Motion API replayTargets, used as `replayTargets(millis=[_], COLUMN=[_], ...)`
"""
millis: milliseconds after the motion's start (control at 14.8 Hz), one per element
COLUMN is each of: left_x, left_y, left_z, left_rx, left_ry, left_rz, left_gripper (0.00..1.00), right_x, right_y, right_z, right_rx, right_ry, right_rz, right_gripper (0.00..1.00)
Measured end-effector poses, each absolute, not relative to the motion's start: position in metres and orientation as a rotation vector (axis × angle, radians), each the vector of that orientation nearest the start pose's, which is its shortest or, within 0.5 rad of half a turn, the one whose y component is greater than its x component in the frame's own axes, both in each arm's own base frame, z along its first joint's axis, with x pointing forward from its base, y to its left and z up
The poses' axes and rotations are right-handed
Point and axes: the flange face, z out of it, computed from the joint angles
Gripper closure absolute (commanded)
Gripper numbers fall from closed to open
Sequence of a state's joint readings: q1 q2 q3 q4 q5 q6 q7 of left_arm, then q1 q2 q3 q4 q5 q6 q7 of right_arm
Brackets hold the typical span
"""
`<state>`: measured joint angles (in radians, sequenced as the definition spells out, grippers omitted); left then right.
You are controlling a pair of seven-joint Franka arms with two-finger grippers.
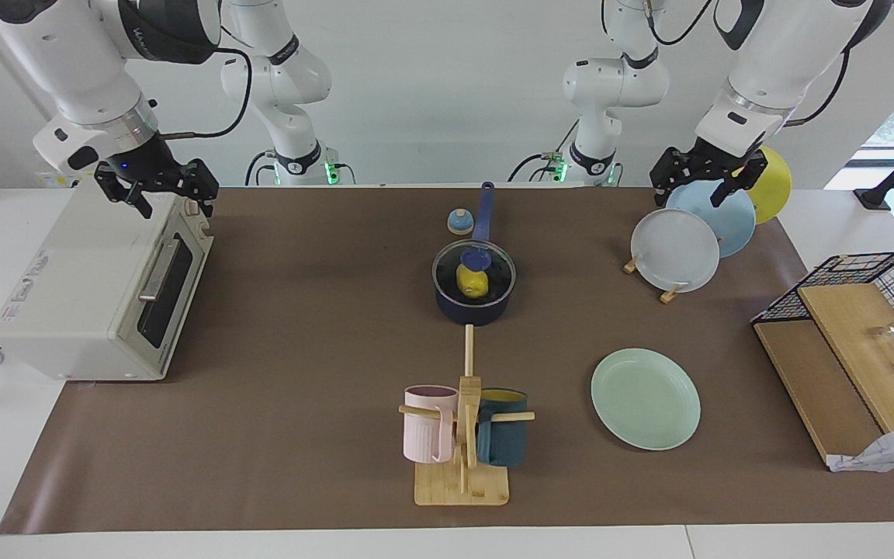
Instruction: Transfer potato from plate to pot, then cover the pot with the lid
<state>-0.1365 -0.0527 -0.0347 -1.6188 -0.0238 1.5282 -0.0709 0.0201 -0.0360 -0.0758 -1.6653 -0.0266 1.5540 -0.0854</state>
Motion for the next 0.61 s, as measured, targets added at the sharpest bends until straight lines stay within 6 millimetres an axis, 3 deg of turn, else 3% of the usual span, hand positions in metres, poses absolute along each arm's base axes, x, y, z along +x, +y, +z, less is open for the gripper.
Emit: replayTargets(millis=[270,609], left_x=[0.525,0.525], left_y=[-0.094,-0.094], left_z=[0.627,0.627], left_rx=[-3.154,-3.154], left_ry=[0.159,0.159], left_rz=[0.064,0.064], left_gripper=[0.00,0.00], right_x=[0.545,0.544], right_y=[-0.035,-0.037], right_z=[0.580,0.584], right_rx=[-3.155,-3.155], right_ry=[-0.043,-0.039], right_rz=[0.176,0.166], right_gripper=[0.00,0.00])
